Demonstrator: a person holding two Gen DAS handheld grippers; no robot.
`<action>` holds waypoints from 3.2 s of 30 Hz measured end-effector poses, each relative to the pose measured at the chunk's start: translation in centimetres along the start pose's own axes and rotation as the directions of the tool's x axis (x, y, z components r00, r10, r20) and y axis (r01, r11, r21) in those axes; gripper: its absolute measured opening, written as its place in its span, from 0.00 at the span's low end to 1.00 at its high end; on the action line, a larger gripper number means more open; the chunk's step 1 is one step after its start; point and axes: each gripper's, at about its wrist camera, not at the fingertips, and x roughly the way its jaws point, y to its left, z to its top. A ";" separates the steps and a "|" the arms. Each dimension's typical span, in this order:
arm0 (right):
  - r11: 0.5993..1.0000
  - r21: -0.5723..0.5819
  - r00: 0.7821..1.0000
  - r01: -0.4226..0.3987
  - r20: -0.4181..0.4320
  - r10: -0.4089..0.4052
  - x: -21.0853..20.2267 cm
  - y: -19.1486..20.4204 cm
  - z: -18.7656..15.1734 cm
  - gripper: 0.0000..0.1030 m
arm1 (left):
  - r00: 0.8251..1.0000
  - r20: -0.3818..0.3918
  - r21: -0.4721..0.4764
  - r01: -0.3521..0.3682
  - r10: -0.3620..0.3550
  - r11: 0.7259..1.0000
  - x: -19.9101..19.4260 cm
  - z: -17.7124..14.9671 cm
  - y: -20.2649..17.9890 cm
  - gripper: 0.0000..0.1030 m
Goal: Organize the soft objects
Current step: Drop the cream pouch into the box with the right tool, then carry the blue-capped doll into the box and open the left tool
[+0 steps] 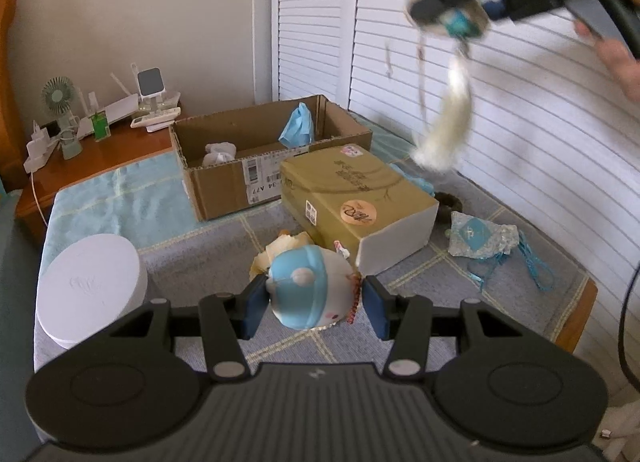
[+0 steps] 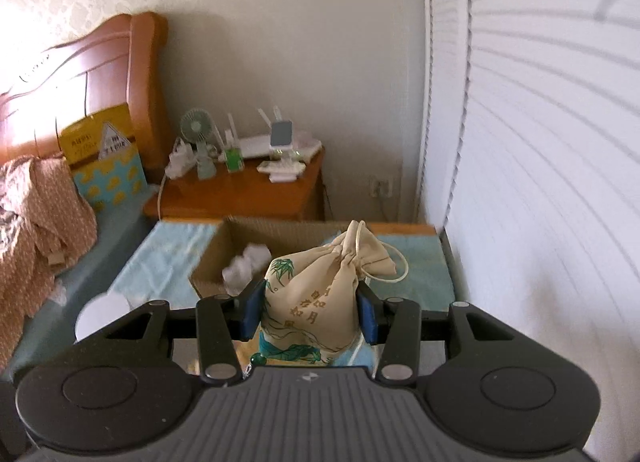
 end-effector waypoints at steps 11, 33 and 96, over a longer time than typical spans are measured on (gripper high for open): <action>0.999 -0.009 0.999 -0.044 0.014 0.044 5.5 3.2 6.0 0.50 | 1.000 0.006 -0.054 -0.005 0.005 0.999 0.2 -0.6 1.7 0.49; 0.955 0.294 0.984 0.042 -0.180 0.012 21.0 0.2 5.6 0.50 | 1.000 -0.008 -0.132 -0.015 0.014 0.991 1.3 -1.3 4.9 0.49; 0.982 0.083 0.984 0.168 -0.065 -0.163 4.1 -3.0 -10.2 1.00 | 0.998 -0.006 -0.001 -0.061 0.061 0.998 8.8 15.7 3.1 0.49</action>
